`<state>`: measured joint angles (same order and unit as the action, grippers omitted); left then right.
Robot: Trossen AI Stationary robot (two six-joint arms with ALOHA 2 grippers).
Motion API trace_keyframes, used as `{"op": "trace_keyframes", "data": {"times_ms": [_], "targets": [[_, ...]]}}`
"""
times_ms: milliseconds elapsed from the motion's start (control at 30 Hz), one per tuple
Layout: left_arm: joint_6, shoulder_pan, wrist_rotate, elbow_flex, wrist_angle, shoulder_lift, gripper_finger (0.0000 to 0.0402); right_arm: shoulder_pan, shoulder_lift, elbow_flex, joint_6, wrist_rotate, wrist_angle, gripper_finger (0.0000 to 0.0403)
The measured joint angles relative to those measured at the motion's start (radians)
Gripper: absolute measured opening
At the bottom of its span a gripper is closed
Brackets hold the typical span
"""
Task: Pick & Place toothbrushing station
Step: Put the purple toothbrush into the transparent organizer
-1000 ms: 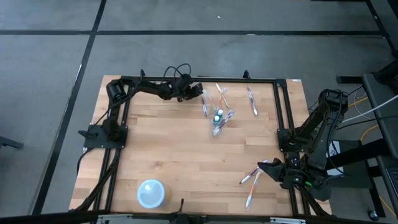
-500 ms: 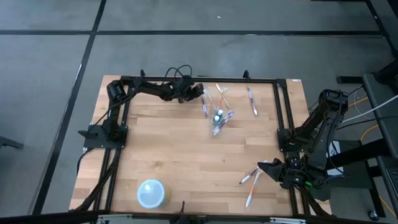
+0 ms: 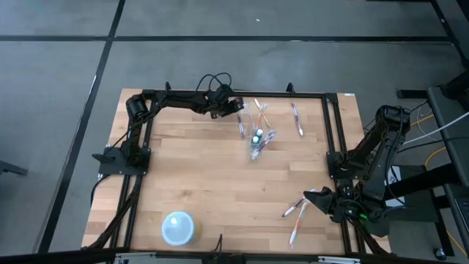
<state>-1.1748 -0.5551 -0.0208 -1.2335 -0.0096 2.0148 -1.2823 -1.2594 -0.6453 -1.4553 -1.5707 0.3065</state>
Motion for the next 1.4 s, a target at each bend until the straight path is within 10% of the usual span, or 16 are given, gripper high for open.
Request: {"op": "trace_keyframes", "data": {"times_ms": [1400], "targets": [[0.094, -0.033, -0.088, -0.369, -0.546, 0.114, 0.0089, 0.000, 0.000, -0.001, 0.029, 0.000, 0.045, 0.0142]]}}
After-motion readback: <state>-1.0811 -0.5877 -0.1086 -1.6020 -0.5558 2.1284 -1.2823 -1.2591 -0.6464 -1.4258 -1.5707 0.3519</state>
